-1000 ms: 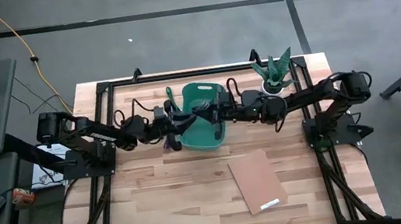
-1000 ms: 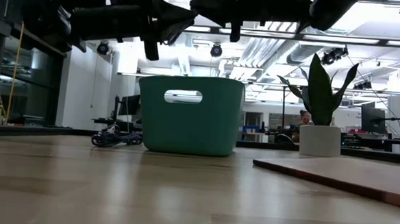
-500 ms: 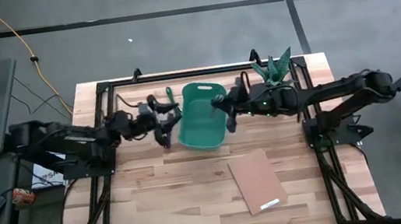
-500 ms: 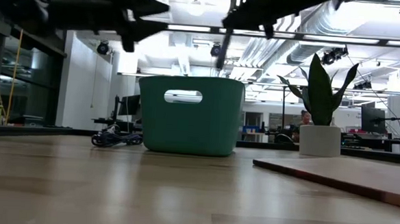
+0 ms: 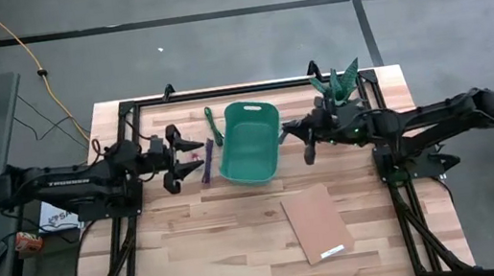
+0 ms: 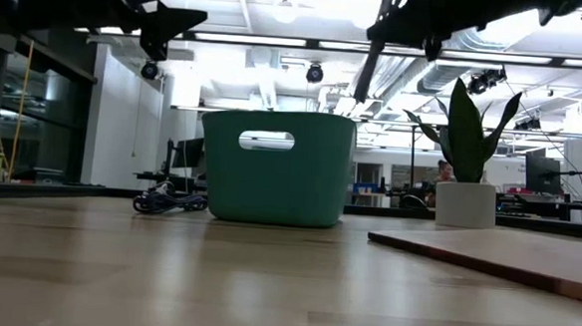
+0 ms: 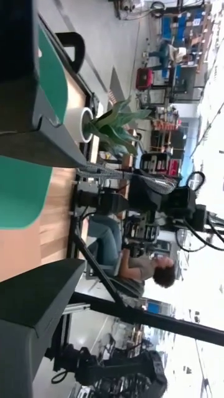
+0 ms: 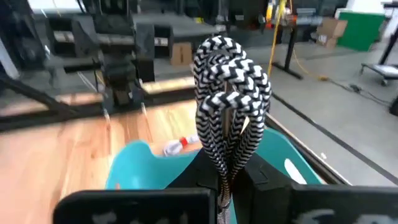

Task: Pick and place USB-C Cables
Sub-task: Put the black and white charger cable into the green bin

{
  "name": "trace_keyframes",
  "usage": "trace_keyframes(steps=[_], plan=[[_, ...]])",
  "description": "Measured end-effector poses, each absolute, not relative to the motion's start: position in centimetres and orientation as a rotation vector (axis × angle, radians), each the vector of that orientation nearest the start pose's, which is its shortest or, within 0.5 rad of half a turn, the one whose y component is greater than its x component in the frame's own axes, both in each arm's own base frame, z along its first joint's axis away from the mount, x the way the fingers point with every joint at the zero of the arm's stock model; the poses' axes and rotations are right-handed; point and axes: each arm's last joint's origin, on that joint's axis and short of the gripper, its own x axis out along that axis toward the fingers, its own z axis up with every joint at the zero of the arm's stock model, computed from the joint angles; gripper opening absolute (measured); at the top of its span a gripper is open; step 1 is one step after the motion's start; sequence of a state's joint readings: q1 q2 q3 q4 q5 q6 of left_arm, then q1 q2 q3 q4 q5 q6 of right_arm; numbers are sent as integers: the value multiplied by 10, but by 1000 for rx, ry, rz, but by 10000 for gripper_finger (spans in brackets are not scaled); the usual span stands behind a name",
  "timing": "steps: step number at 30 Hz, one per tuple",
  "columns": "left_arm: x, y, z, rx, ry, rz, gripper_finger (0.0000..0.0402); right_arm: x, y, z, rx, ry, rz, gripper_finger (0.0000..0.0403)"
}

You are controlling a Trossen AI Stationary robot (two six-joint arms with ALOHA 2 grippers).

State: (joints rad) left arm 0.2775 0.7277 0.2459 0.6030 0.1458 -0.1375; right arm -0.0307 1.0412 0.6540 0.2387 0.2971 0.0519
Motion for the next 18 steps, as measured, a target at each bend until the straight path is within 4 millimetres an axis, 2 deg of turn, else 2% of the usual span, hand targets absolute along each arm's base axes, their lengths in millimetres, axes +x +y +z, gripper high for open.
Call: trace_keyframes(steps=[5, 9, 12, 15, 18], plan=[[158, 42, 231, -112, -133, 147, 230, 226, -19, 282, 20, 124, -308, 0], [158, 42, 231, -110, -141, 161, 230, 235, -21, 284, -22, 142, -312, 0], [158, 42, 235, -104, -179, 158, 229, 258, -24, 292, -70, 199, -284, 0], [157, 42, 238, -98, -212, 155, 229, 292, -25, 300, -134, 340, -222, 0], [156, 42, 240, -99, -235, 153, 229, 327, -26, 298, -214, 515, -150, 0]])
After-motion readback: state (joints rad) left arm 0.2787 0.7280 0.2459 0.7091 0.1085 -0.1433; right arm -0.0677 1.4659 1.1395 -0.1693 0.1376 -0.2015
